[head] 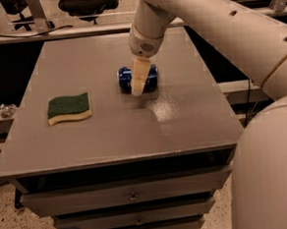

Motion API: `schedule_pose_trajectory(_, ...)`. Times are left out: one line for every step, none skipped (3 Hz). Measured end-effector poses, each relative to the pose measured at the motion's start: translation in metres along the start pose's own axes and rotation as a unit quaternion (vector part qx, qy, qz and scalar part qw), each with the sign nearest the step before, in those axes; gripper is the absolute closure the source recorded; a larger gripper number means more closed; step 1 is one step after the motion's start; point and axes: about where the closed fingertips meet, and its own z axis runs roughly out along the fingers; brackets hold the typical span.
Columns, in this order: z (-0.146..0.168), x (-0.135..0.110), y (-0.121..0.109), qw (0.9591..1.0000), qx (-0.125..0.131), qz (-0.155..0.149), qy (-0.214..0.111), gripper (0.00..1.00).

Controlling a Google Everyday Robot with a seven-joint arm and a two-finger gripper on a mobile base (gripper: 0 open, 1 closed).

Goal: Knock pepsi can over

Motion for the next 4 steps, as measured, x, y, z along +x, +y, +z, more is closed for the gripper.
schedule_pose_trajectory(-0.003, 0.003, 0.002, 1.0, 0.003, 0.007, -0.002, 0.0)
schedule_pose_trajectory(-0.01, 0.009, 0.004, 0.9997, 0.01, 0.02, -0.009, 0.0)
schedule_pose_trajectory(-0.034, 0.022, 0.004, 0.9983, 0.033, 0.042, -0.025, 0.0)
schedule_pose_trajectory(-0.061, 0.041, 0.004, 0.9958, 0.059, 0.063, -0.03, 0.0)
